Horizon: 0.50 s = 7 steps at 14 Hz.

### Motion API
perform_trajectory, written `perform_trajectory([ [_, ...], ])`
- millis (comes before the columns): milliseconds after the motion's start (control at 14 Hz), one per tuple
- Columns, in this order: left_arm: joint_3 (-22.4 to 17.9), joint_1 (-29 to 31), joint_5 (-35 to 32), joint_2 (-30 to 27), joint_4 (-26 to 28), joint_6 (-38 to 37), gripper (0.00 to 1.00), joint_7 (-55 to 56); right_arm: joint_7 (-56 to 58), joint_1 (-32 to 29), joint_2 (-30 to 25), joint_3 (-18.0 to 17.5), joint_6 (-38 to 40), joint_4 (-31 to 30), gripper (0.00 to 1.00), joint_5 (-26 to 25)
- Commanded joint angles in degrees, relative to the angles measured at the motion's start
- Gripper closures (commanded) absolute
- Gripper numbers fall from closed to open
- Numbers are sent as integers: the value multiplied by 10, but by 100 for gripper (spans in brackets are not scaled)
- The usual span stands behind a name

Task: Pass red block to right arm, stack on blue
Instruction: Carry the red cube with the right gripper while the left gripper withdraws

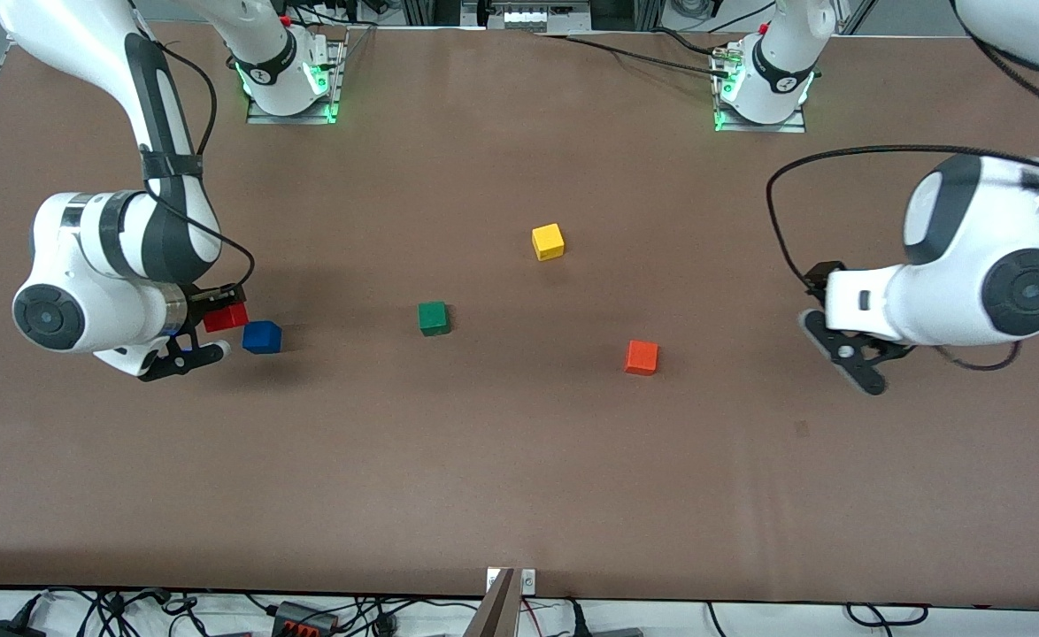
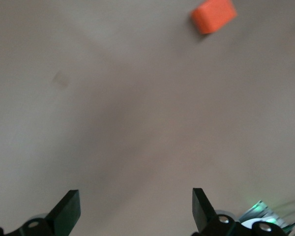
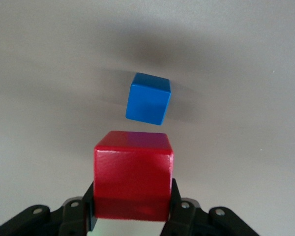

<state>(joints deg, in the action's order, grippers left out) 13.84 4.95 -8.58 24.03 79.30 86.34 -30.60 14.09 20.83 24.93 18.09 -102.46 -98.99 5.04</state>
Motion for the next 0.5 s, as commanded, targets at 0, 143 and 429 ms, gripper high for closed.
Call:
perform_trajectory([
  [0,-64,-29,1,-49,20,-15,0,62,-59,29,-66,0,-74,-108,100,-23],
  [143,-112,-69,1,-82,25,-14,0,99,-85,39,-78,1,-121,-144,100,-28],
  [429,-146,-96,44,-159,78,29,0,280,-87,33,-77,2,-217,-181,100,-42],
])
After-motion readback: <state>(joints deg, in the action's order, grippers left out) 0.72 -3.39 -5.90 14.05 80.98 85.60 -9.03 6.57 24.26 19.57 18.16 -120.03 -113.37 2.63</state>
